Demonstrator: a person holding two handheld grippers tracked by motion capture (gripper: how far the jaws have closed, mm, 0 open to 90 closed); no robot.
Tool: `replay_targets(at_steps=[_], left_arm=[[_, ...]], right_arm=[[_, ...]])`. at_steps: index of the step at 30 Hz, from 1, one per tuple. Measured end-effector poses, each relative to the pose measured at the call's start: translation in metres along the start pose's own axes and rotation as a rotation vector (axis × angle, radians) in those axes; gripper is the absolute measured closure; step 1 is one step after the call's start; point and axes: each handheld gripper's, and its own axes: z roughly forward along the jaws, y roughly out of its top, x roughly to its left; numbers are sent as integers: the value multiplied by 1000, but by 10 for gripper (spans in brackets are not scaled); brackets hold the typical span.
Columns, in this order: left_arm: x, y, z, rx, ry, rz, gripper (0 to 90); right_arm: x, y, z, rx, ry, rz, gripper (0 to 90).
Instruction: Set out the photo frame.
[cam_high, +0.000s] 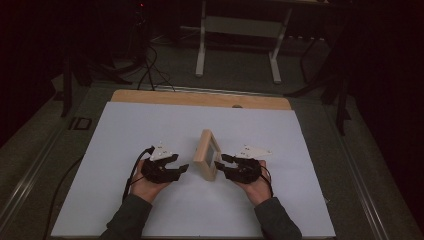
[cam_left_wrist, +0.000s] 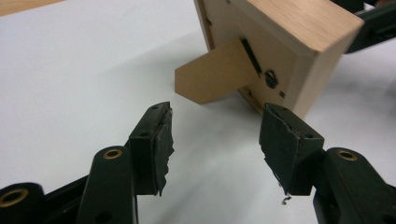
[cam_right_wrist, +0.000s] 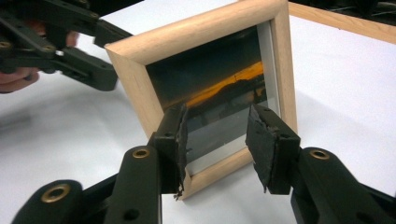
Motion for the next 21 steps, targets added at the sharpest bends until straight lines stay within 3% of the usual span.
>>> replay_targets(at_steps=[6, 14, 21], left_arm=[[-3, -3, -7, -10, -35, -13, 466], [-15, -2, -10, -17, -65, 3, 456], [-22, 6, -6, -18, -52, 8, 419]], right_arm=[[-2, -1, -1, 0, -8, 9, 556], [-5, -1, -1, 3, -12, 13, 542], [-6, -1, -2, 2, -15, 20, 540]])
